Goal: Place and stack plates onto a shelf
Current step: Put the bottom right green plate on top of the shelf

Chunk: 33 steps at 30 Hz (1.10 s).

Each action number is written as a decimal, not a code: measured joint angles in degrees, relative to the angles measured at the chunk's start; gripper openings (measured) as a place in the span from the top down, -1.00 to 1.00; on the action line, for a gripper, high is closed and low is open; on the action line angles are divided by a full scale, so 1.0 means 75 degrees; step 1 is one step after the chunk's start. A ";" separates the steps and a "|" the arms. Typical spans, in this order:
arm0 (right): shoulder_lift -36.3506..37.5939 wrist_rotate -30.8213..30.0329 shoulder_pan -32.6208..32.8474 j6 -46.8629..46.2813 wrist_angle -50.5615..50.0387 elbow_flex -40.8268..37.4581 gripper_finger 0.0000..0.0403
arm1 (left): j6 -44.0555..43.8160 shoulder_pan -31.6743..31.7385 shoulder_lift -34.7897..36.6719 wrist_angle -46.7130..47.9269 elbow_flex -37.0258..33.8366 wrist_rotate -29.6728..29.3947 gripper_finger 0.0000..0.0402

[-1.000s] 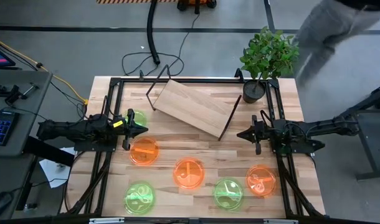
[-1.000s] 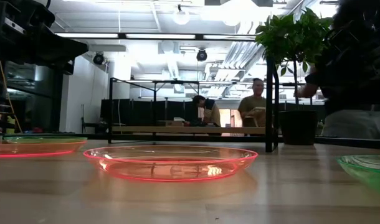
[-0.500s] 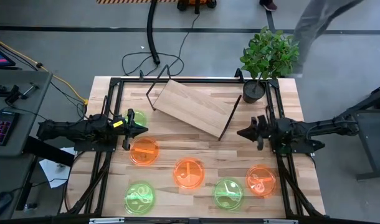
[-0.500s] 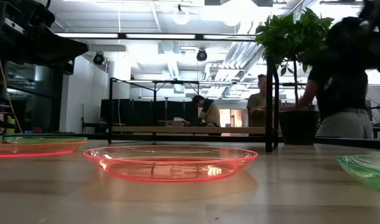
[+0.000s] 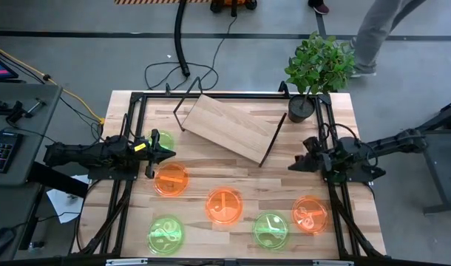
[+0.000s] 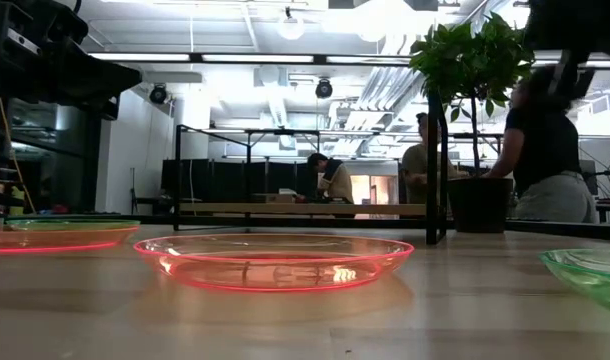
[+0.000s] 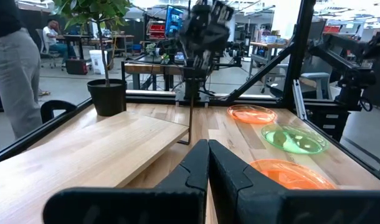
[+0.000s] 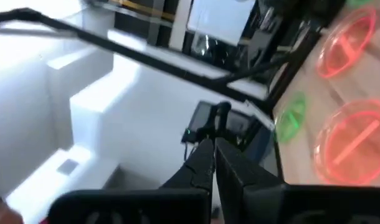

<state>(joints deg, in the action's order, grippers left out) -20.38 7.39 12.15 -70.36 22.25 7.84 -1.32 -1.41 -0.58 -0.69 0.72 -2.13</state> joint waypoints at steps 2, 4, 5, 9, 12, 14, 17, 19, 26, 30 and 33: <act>-0.0426 0.0046 0.0303 0.0312 -0.0803 0.0609 0.97 | 0.0000 -0.0003 0.0000 0.0000 -0.0001 0.0000 1.00; -0.0924 0.0111 0.0591 0.0634 -0.2106 0.1248 0.90 | 0.0000 -0.0003 0.0000 0.0000 -0.0001 0.0000 1.00; -0.1202 0.0113 0.0731 0.0755 -0.2821 0.1560 0.85 | 0.0000 -0.0003 0.0000 0.0000 -0.0001 0.0000 1.00; -0.2451 0.0112 0.1258 0.0977 -0.4656 0.2507 0.55 | 0.0000 -0.0003 0.0000 0.0000 -0.0001 0.0000 1.00; -0.3500 0.0090 0.1543 0.1030 -0.5042 0.2863 0.31 | 0.0000 -0.0003 0.0000 0.0001 0.0001 0.0000 1.00; -0.4214 0.0073 0.1656 0.1003 -0.5047 0.2966 0.19 | 0.0000 0.0000 0.0000 0.0003 0.0001 0.0000 1.00; -0.5297 0.0051 0.1815 0.0763 -0.5018 0.3084 0.07 | -0.0001 0.0000 0.0000 0.0002 0.0001 0.0000 1.00; -0.5946 0.0065 0.1904 0.0514 -0.5011 0.3164 0.04 | 0.0000 0.0000 0.0000 0.0000 -0.0001 0.0000 1.00; -0.7733 0.0391 0.2089 -0.0052 -0.4970 0.3661 0.03 | 0.0000 0.0000 0.0000 0.0000 0.0002 0.0000 1.00; -0.8423 0.0449 0.2089 -0.0181 -0.4998 0.3977 0.03 | 0.0000 -0.0001 0.0000 0.0000 0.0000 0.0000 1.00; -0.8820 0.0456 0.2089 -0.0083 -0.4993 0.4122 0.03 | 0.0000 -0.0003 0.0000 0.0000 -0.0001 0.0000 1.00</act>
<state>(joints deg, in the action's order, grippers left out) -86.53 10.81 27.81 -70.98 -15.20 38.75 -1.32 -1.43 -0.58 -0.69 0.71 -2.13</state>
